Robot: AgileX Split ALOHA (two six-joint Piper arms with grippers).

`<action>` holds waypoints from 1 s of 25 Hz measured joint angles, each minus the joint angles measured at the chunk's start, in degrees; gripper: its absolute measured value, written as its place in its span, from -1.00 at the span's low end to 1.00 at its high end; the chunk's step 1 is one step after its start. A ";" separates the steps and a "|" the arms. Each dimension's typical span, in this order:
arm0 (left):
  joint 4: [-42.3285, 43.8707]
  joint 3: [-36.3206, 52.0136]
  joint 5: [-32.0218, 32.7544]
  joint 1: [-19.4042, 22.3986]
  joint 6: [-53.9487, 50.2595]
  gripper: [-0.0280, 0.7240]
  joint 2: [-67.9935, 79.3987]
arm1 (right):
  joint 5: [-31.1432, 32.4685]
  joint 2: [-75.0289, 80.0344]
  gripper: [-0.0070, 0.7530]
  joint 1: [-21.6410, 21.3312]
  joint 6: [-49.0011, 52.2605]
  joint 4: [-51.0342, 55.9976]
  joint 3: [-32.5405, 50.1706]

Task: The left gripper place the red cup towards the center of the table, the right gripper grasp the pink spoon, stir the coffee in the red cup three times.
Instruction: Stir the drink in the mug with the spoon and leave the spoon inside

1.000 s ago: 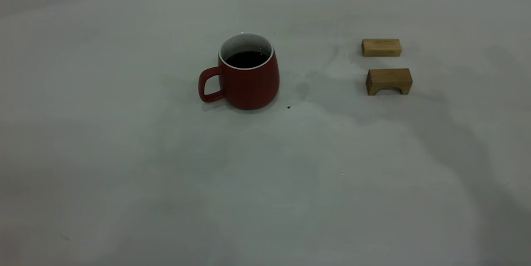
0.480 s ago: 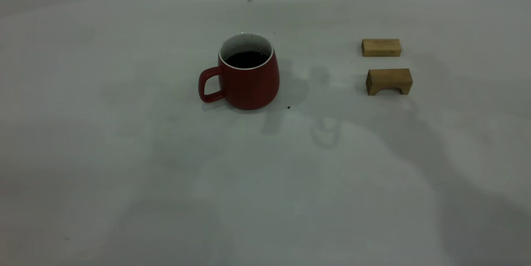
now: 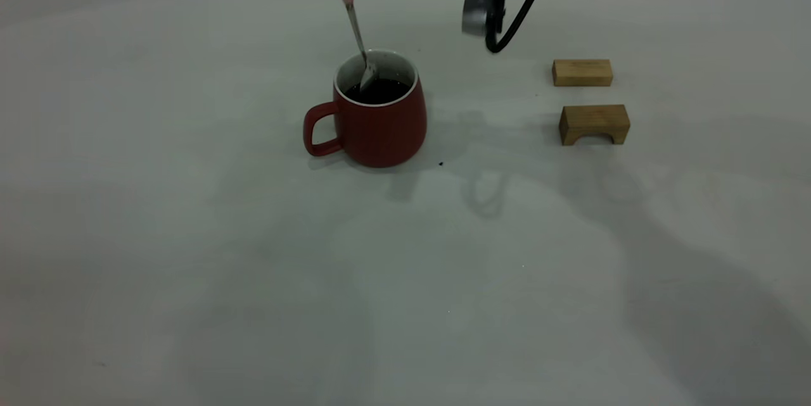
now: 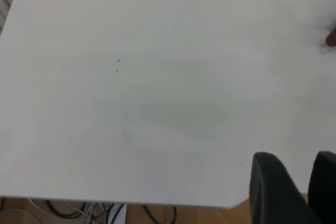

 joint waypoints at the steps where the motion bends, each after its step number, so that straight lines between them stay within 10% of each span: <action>1: 0.00 0.00 0.00 0.00 0.00 -0.28 0.00 | 0.06 1.43 -0.64 0.00 0.00 0.00 -0.83; 20: 0.00 0.00 0.00 0.00 0.00 -0.28 0.00 | 1.50 9.88 -0.66 -1.53 3.64 -3.24 -7.61; 25: 0.00 0.00 0.00 0.00 0.00 -0.28 0.00 | 1.73 9.88 -0.67 -0.64 -8.25 -0.28 -7.59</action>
